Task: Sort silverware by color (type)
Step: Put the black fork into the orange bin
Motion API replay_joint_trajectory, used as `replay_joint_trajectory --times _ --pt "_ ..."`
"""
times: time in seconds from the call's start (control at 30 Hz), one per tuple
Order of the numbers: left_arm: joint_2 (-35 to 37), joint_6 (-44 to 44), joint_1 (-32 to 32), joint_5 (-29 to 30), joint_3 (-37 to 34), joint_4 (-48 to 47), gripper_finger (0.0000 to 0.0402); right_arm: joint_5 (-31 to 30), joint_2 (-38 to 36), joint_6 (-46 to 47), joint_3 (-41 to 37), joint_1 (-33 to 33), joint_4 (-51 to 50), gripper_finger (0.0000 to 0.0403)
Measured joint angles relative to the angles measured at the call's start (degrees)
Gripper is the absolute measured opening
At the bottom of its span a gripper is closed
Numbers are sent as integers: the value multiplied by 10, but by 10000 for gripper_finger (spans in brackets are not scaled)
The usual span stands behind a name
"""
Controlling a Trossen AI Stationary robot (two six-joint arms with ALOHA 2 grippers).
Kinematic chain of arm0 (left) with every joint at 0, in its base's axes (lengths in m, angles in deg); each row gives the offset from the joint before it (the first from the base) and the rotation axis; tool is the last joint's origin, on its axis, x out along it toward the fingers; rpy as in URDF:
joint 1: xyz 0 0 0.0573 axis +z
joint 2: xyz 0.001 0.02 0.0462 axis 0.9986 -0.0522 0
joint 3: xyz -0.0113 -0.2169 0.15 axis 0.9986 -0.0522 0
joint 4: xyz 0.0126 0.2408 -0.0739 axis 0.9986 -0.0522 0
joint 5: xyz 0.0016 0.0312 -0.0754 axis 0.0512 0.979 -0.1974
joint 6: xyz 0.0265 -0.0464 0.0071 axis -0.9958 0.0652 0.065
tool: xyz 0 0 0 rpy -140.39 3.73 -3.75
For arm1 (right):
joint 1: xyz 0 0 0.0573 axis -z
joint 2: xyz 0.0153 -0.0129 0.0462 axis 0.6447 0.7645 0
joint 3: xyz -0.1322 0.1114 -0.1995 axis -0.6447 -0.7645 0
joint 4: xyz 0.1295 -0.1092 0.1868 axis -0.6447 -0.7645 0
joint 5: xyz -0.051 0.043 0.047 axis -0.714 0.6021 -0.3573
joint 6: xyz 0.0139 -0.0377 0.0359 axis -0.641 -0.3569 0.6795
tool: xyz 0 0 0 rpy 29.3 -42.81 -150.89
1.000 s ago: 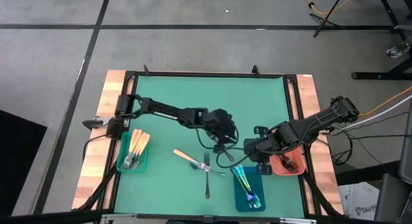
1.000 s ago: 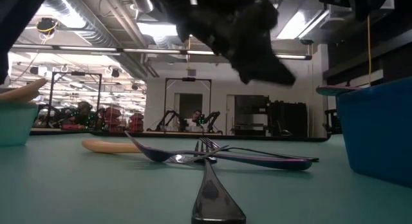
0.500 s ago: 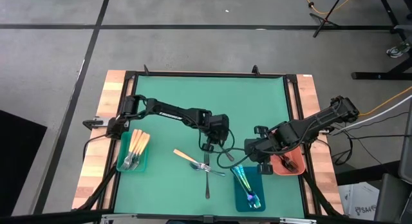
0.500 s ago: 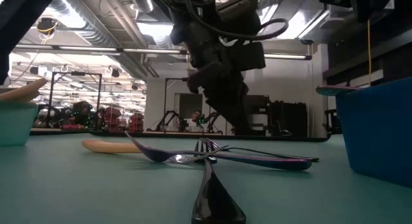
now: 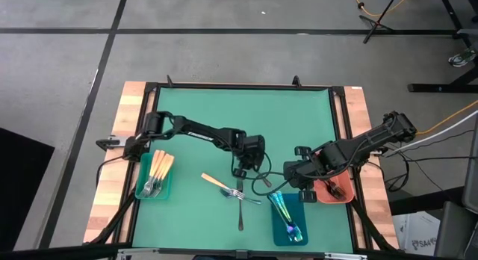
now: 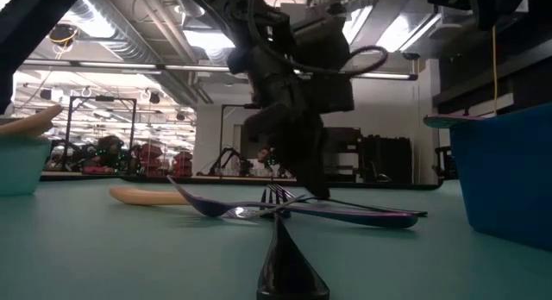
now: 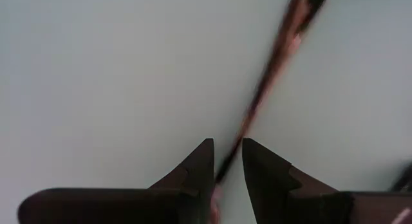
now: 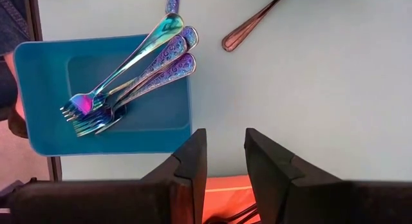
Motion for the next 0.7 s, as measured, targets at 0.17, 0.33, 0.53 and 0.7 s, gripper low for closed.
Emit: replay_joint_trajectory --times 0.17,0.33,0.53,0.7 --pt "-11 3 1 -1 0 -5 76 0 0 0 0 0 0 96" --pt "-16 4 3 -5 1 -6 73 0 0 0 0 0 0 96" --pt "-19 5 3 -3 1 -11 42 0 0 -2 0 0 0 96" --pt "-19 6 3 0 1 -14 13 0 0 -17 0 0 -1 96"
